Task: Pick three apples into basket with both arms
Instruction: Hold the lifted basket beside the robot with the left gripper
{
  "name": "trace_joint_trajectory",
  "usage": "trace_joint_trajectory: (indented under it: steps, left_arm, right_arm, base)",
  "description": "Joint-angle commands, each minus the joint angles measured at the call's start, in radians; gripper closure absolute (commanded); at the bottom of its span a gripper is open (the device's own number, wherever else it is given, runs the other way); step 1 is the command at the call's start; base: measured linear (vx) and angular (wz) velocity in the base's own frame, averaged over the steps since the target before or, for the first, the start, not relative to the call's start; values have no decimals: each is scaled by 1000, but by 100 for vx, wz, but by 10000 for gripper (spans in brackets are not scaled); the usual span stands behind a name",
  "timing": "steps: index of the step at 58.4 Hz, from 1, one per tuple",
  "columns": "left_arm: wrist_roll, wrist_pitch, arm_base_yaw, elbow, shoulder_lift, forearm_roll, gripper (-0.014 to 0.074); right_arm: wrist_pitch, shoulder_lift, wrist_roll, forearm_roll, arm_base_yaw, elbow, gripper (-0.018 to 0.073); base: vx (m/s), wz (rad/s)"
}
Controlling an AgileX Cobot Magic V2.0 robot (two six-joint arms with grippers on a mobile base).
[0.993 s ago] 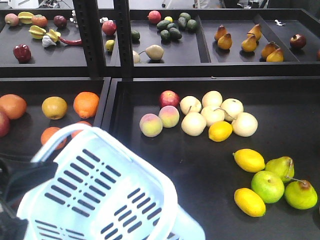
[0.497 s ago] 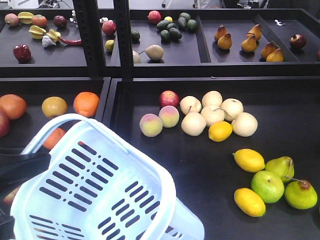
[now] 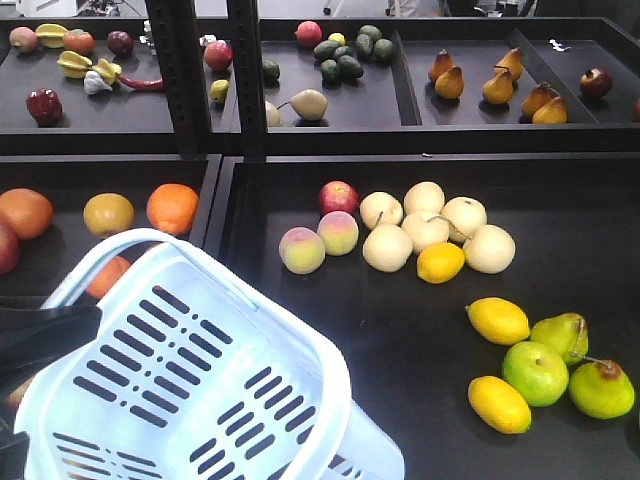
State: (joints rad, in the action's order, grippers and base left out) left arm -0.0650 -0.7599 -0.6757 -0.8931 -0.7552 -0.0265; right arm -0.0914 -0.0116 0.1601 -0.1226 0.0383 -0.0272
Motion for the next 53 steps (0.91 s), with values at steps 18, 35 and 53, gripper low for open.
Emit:
trace_joint_trajectory:
  steps: [18, 35, 53]
  left_arm:
    - [-14, 92, -5, -30, 4, -12, 602]
    - [-14, 92, -5, -30, 4, -12, 602]
    - [-14, 92, -5, -30, 4, -12, 602]
  right_arm:
    - [74, -12, -8, -8, 3, -13, 564]
    - [74, -12, -8, -8, 3, -13, 564]
    - [74, -12, -8, -8, 3, -13, 564]
  base:
    - [0, 0]
    - [0, 0]
    - [0, 0]
